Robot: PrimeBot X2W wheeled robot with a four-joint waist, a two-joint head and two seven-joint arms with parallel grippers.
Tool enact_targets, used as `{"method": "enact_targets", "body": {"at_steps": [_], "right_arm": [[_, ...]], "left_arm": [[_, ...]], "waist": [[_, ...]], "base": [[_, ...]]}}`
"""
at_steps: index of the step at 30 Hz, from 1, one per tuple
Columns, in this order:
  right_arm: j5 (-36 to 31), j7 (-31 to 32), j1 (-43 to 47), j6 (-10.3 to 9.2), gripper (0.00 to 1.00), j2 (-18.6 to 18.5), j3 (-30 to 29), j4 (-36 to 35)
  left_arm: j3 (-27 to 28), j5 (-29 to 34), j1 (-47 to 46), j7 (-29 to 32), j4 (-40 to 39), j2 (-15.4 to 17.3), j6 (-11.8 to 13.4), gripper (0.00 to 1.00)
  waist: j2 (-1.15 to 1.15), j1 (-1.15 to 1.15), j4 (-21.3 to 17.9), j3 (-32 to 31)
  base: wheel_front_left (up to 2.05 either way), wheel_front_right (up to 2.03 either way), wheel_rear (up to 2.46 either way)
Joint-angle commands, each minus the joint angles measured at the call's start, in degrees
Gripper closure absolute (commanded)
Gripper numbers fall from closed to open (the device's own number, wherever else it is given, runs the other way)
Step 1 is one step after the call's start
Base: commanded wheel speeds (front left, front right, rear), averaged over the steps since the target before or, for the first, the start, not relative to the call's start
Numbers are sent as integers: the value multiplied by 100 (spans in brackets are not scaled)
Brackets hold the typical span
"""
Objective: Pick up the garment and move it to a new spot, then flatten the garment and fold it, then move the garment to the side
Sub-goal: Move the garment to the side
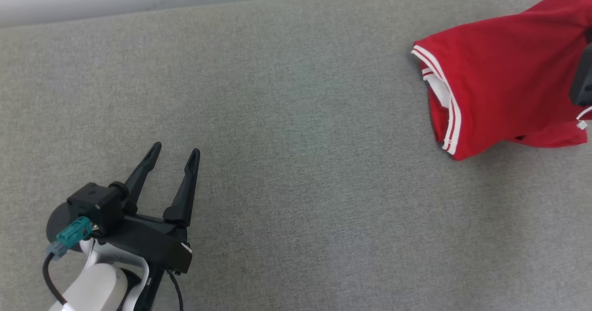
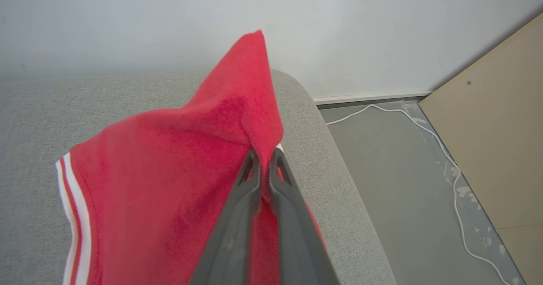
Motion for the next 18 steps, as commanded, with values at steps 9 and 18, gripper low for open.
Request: {"method": "enact_targets", "body": {"at_steps": [9, 18], "right_arm": [[-903, -421, -58, -11, 100, -226, -292, 445], [-1511, -952, -131, -12, 100, -460, -532, 899]], "left_arm": [[8, 119, -144, 87, -156, 171, 51, 0], [-56, 150, -229, 138, -217, 202, 46, 0]], "waist": [[0, 0, 240, 343], [0, 0, 400, 475]], "base": [[0, 0, 0], [0, 0, 0]]}}
